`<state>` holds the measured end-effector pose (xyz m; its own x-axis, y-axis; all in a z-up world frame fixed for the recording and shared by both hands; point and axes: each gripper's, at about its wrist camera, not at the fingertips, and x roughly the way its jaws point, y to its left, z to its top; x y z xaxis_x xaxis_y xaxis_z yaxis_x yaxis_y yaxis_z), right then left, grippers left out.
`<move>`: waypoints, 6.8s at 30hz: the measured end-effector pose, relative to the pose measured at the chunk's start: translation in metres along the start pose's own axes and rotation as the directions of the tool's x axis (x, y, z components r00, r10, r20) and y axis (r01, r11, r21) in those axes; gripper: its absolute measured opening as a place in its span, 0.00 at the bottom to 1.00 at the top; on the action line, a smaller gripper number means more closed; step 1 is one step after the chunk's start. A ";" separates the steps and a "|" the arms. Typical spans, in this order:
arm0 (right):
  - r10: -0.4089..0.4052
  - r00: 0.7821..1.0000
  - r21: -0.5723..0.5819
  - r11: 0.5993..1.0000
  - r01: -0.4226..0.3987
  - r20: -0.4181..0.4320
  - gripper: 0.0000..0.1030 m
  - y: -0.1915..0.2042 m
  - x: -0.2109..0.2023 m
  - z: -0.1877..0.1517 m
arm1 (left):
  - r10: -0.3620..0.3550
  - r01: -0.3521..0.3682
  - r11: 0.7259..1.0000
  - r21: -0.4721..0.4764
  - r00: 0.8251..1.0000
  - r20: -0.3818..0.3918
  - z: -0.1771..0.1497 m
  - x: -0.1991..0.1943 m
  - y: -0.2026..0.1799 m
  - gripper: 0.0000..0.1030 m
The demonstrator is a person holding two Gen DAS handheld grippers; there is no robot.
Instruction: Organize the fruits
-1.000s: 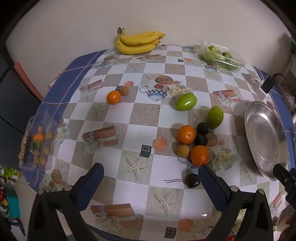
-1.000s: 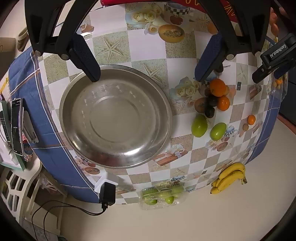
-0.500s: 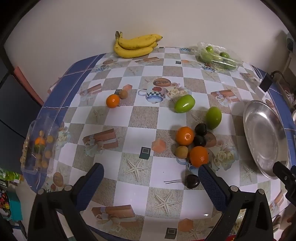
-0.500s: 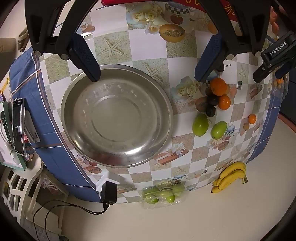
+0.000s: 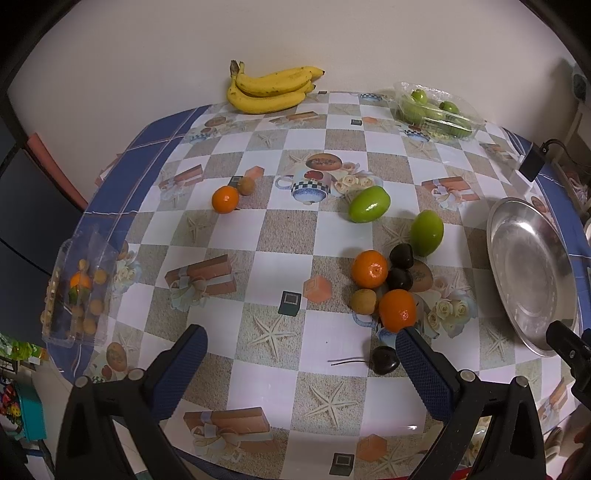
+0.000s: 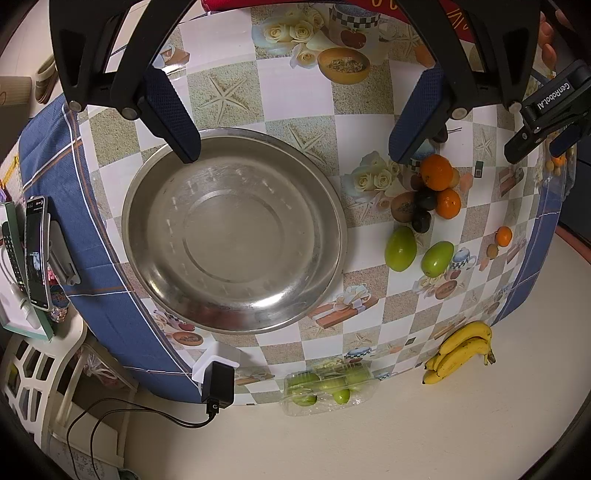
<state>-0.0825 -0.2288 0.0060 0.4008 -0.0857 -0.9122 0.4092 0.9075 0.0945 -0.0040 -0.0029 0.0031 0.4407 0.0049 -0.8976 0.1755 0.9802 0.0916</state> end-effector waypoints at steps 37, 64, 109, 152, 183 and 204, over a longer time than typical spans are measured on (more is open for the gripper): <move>-0.002 1.000 0.003 1.000 0.002 -0.005 0.99 -0.001 0.002 -0.001 | 0.000 0.000 1.000 0.000 1.000 -0.003 0.000 0.002 0.000 1.00; -0.002 1.000 0.002 1.000 0.002 -0.005 0.99 -0.002 0.001 -0.001 | -0.004 0.004 1.000 0.001 1.000 -0.005 0.000 0.002 0.001 1.00; 0.147 0.948 -0.248 0.943 -0.220 -0.282 0.99 0.142 0.081 -0.011 | -0.124 0.079 0.970 -0.229 0.974 -0.191 0.008 0.079 0.089 1.00; 0.159 0.918 -0.272 0.925 -0.267 -0.364 0.24 0.155 0.110 -0.024 | -0.176 0.098 0.954 -0.282 0.948 -0.266 -0.007 0.093 0.084 0.95; 0.146 0.986 0.044 0.989 -0.142 -0.086 0.24 0.044 0.055 0.030 | -0.262 0.217 0.958 -0.186 0.927 -0.268 0.033 0.080 -0.048 0.55; 0.156 0.985 0.043 0.987 -0.154 -0.070 0.24 0.043 0.048 0.033 | -0.260 0.224 0.959 -0.174 0.939 -0.227 0.024 0.085 -0.059 0.34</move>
<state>-0.0184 -0.2080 -0.0210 0.4013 0.0861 -0.9119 0.3773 0.8916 0.2503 0.0447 -0.0648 -0.0684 0.1684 -0.2054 -0.9641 0.1140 0.9755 -0.1879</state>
